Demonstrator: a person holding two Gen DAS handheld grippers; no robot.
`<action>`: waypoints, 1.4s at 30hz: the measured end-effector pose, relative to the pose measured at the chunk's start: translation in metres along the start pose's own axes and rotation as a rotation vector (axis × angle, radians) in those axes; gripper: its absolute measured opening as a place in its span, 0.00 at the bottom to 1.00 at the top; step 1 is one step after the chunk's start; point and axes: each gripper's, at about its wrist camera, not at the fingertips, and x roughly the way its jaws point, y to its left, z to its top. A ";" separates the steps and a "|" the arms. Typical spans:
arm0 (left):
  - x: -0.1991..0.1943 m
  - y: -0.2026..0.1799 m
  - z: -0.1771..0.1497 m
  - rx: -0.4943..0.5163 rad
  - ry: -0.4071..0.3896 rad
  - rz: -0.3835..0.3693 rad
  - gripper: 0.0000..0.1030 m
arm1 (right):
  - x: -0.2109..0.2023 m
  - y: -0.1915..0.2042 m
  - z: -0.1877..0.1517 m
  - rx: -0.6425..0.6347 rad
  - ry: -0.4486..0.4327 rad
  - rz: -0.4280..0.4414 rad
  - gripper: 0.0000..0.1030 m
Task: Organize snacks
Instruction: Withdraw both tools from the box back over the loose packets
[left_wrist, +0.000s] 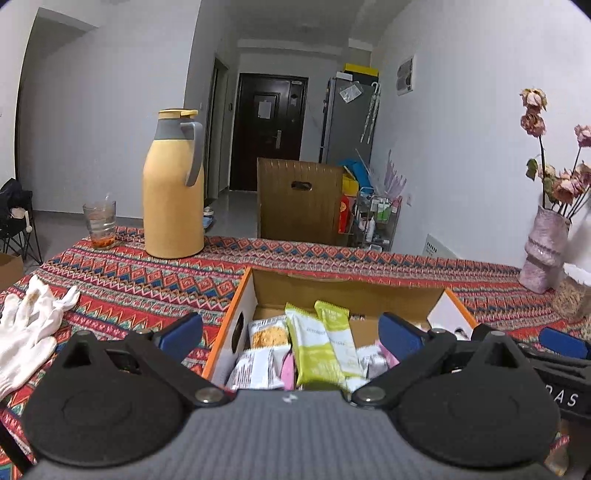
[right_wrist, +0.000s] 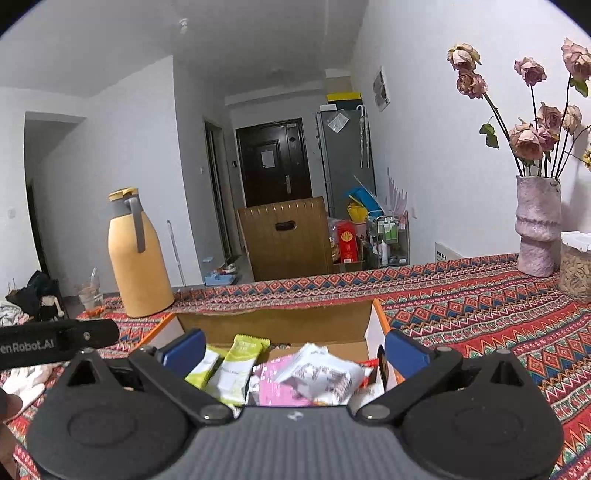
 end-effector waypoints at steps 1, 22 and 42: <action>-0.002 0.001 -0.003 0.001 0.005 0.001 1.00 | -0.003 0.000 -0.003 -0.003 0.007 0.000 1.00; -0.004 0.035 -0.071 0.016 0.126 0.004 1.00 | -0.018 -0.004 -0.062 -0.015 0.184 -0.031 1.00; 0.006 0.049 -0.091 -0.043 0.151 -0.051 1.00 | -0.005 0.010 -0.076 -0.052 0.242 -0.061 1.00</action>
